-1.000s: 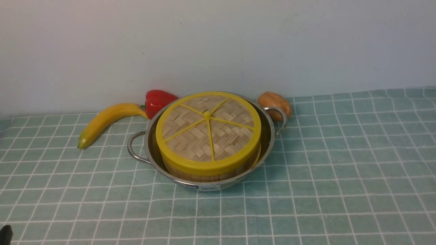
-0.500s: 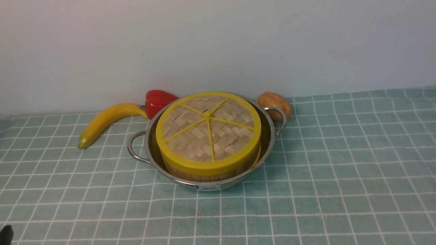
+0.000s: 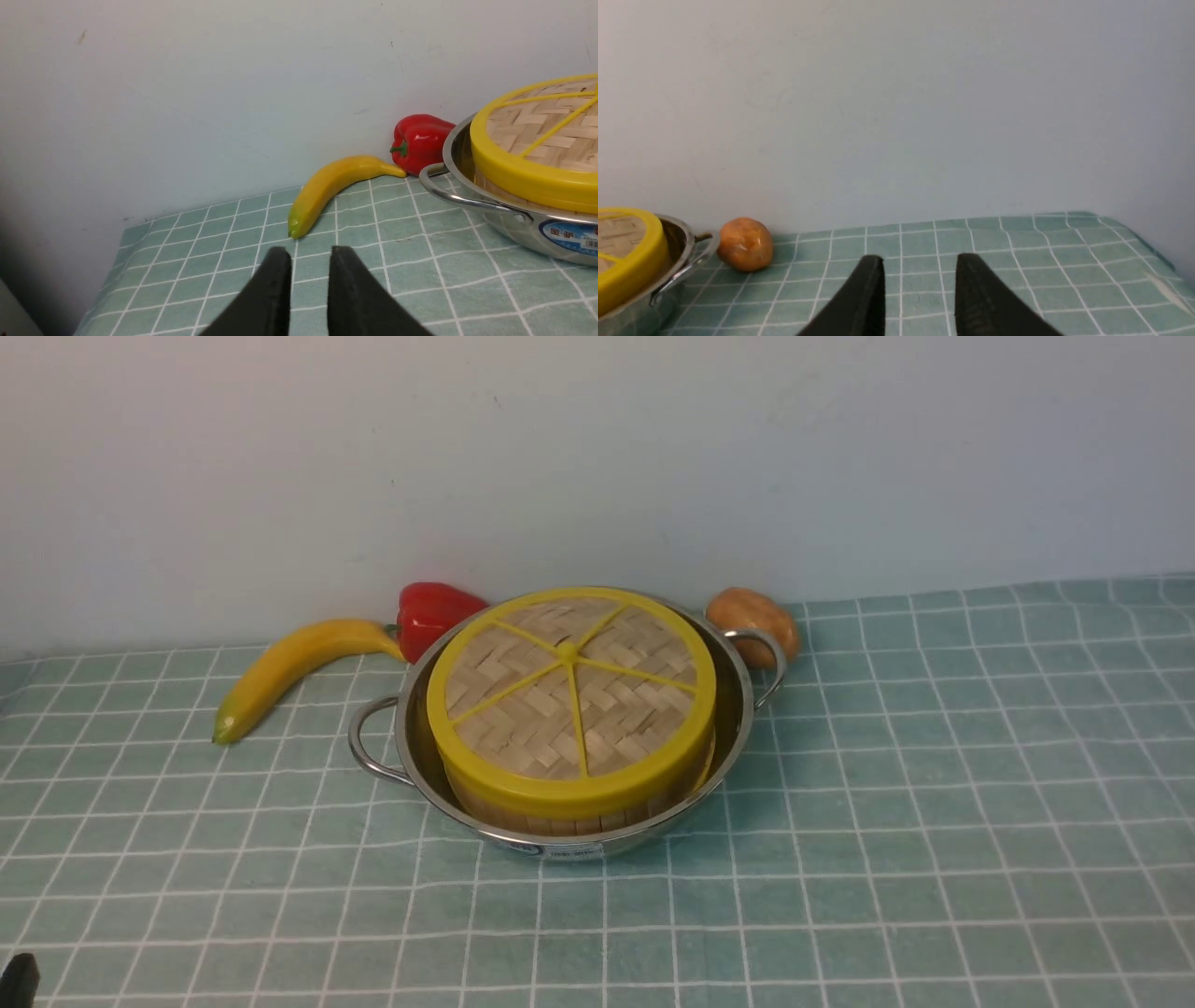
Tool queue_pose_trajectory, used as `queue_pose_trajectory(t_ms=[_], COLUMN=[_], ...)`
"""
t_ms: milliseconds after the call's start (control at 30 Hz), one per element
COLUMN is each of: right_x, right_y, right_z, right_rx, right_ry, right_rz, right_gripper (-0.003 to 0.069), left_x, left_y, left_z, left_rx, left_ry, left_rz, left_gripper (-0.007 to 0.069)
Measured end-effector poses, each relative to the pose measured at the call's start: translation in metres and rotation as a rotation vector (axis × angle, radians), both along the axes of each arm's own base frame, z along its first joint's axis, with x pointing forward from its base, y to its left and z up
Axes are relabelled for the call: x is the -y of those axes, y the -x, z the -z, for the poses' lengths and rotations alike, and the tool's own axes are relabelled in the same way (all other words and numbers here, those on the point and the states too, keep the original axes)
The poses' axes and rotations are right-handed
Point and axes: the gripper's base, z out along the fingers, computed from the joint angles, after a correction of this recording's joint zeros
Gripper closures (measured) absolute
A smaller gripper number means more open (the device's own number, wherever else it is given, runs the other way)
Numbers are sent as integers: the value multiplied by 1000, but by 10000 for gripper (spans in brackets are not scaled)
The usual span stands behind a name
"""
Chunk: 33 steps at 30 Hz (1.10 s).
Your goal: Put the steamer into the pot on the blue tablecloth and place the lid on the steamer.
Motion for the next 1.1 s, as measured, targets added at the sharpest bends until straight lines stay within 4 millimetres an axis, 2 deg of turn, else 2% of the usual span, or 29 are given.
queue_pose_trajectory(t_ms=[1100], right_x=[0], right_y=[0], right_z=[0], right_rx=[4], right_ry=[0], right_rz=[-1], right_gripper=[419], left_x=[0], left_y=[0], left_z=[0], left_rx=[0], left_ry=[1], left_rz=[0], left_gripper=[444])
